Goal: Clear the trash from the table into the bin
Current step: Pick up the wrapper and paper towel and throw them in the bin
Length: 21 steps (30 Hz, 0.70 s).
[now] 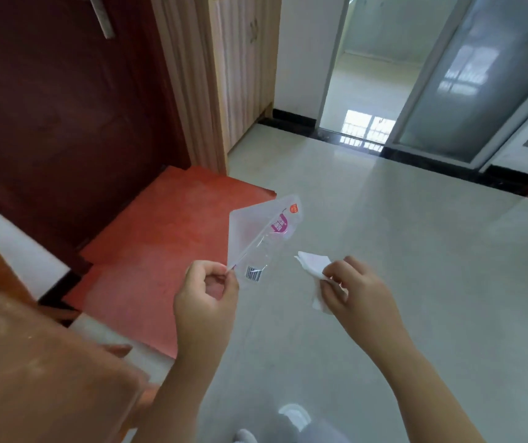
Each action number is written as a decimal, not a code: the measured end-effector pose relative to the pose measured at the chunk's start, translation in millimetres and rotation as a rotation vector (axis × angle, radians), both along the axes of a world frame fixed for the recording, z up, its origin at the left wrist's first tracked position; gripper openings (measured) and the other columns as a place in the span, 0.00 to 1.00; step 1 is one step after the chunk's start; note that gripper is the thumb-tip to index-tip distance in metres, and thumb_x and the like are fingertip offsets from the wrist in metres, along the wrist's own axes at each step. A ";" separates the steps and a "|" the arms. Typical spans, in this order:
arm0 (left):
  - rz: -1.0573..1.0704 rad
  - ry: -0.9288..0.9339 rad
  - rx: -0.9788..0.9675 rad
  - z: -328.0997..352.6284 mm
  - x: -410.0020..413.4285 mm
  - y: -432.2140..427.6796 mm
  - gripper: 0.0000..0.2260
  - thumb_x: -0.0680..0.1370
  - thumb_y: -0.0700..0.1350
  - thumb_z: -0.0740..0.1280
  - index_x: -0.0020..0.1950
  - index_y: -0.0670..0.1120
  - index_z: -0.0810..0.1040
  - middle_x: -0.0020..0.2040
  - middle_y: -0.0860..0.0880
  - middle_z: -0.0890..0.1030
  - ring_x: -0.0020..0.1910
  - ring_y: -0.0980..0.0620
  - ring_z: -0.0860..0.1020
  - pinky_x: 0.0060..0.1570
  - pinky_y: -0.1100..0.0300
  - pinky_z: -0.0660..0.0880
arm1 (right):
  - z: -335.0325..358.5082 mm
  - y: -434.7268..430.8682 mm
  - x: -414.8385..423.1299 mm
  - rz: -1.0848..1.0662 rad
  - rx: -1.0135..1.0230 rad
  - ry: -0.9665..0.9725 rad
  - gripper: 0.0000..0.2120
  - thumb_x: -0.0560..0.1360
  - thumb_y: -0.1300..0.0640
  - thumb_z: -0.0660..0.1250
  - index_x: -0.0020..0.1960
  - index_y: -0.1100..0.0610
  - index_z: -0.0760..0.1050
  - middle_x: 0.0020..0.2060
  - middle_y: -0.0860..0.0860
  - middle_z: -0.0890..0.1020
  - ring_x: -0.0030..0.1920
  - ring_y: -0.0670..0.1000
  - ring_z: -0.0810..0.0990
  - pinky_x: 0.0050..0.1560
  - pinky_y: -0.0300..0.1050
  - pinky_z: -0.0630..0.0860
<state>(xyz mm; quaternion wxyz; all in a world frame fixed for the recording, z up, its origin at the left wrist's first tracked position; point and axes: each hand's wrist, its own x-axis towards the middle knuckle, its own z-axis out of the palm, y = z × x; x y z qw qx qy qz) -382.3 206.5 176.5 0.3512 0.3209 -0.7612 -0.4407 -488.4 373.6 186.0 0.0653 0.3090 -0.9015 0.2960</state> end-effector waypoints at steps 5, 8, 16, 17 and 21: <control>0.137 -0.062 -0.014 -17.1 -61.5 -48.7 0.09 0.71 0.37 0.70 0.39 0.48 0.73 0.34 0.56 0.77 0.40 0.61 0.74 0.36 0.74 0.67 | -13.2 -61.1 -96.4 0.138 -0.006 -0.011 0.02 0.66 0.61 0.63 0.36 0.60 0.72 0.31 0.52 0.73 0.31 0.52 0.68 0.27 0.35 0.59; 0.206 -0.055 -0.039 -18.5 -113.4 -84.1 0.07 0.72 0.37 0.70 0.41 0.46 0.74 0.36 0.55 0.77 0.42 0.60 0.74 0.37 0.74 0.67 | -13.5 -101.8 -166.0 0.212 -0.013 -0.017 0.04 0.68 0.66 0.68 0.37 0.60 0.73 0.32 0.50 0.72 0.31 0.51 0.68 0.28 0.34 0.61; 0.408 -0.033 -0.199 8.6 -207.2 -173.2 0.04 0.70 0.39 0.69 0.39 0.44 0.74 0.35 0.50 0.78 0.34 0.55 0.74 0.37 0.72 0.68 | 12.9 -241.7 -296.8 0.458 -0.063 -0.009 0.05 0.69 0.67 0.68 0.39 0.60 0.74 0.35 0.50 0.73 0.35 0.53 0.71 0.31 0.40 0.63; 0.441 -0.033 -0.198 6.9 -207.4 -183.5 0.03 0.70 0.41 0.68 0.39 0.43 0.74 0.36 0.50 0.78 0.36 0.55 0.74 0.37 0.71 0.69 | 13.4 -261.9 -303.1 0.496 -0.059 -0.010 0.05 0.69 0.67 0.68 0.39 0.60 0.74 0.35 0.50 0.73 0.35 0.53 0.71 0.32 0.41 0.63; 0.555 -0.093 -0.222 1.7 -195.6 -227.6 0.02 0.71 0.42 0.66 0.40 0.45 0.73 0.37 0.52 0.77 0.39 0.58 0.74 0.37 0.72 0.69 | 11.7 -339.7 -310.1 0.656 -0.003 0.023 0.05 0.68 0.67 0.70 0.38 0.59 0.75 0.34 0.48 0.71 0.34 0.50 0.70 0.31 0.35 0.61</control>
